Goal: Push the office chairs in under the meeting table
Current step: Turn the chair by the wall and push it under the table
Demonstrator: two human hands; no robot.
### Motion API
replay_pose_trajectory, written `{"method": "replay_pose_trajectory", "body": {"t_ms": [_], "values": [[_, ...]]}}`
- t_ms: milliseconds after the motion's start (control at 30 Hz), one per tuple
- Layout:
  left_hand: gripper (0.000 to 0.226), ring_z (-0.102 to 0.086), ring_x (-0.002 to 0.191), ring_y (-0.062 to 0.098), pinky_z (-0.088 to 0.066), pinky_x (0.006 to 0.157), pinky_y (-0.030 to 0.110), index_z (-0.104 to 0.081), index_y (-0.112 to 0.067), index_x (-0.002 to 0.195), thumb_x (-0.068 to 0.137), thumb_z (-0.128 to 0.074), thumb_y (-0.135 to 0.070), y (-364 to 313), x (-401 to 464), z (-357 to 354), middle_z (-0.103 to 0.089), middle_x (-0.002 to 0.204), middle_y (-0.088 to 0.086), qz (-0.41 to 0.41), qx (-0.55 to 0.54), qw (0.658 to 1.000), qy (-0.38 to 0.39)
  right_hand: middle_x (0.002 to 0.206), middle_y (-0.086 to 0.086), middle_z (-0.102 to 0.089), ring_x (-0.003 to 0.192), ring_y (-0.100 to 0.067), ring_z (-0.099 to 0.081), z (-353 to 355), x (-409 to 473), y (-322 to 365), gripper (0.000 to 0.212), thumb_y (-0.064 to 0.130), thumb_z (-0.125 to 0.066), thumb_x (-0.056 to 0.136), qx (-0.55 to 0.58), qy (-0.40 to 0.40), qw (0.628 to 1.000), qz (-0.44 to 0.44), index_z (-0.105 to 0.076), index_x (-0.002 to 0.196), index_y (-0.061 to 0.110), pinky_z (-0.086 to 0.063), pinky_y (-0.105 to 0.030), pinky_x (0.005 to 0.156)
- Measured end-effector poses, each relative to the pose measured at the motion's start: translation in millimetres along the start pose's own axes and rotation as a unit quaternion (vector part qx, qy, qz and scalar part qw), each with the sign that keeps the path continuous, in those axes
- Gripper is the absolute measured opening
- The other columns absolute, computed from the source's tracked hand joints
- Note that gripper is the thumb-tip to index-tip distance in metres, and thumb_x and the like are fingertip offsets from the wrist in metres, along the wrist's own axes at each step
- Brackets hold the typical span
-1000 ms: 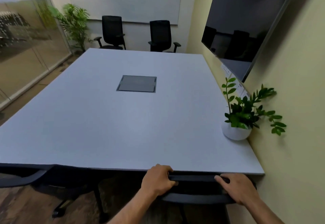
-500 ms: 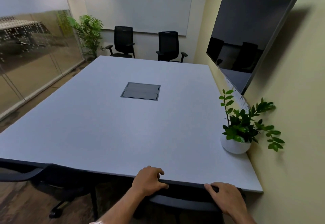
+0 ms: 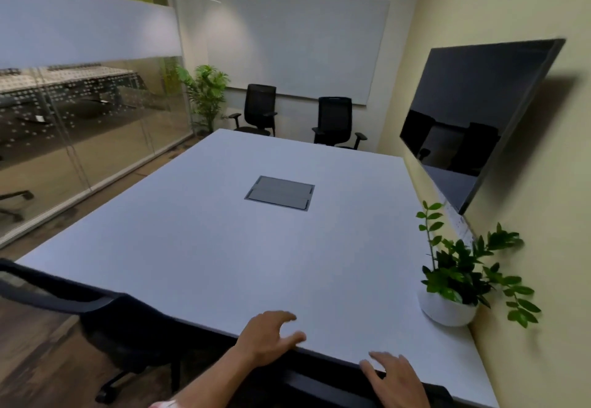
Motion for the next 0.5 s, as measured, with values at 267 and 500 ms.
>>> {"method": "replay_pose_trajectory", "body": {"t_ms": [267, 500], "values": [[0.069, -0.028, 0.146, 0.015, -0.019, 0.115, 0.030, -0.045, -0.032, 0.148, 0.092, -0.046, -0.073, 38, -36, 103, -0.041, 0.157, -0.005, 0.029, 0.006, 0.994, -0.105, 0.165, 0.006, -0.028, 0.153, -0.016, -0.016, -22, 19, 149, 0.060, 0.066, -0.039, 0.098, 0.026, -0.001, 0.986, 0.163, -0.038, 0.151, 0.039, -0.020, -0.038, 0.121], [0.070, -0.029, 0.146, 0.011, -0.020, 0.115, 0.032, -0.045, -0.038, 0.147, 0.089, -0.044, -0.077, 141, -109, 209, -0.041, 0.157, -0.008, 0.092, -0.044, 0.970, -0.220, 0.162, 0.008, -0.033, 0.152, -0.010, -0.022, -68, 6, 345, 0.068, 0.072, -0.030, 0.092, 0.068, 0.008, 0.949, 0.308, -0.040, 0.150, 0.039, -0.023, -0.038, 0.120]]}}
Point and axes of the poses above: each hand's wrist, its own x-axis towards the middle knuckle, its own z-axis out of the back of the hand, y = z × x, the point moved 5 cm from there along x, towards the middle knuckle
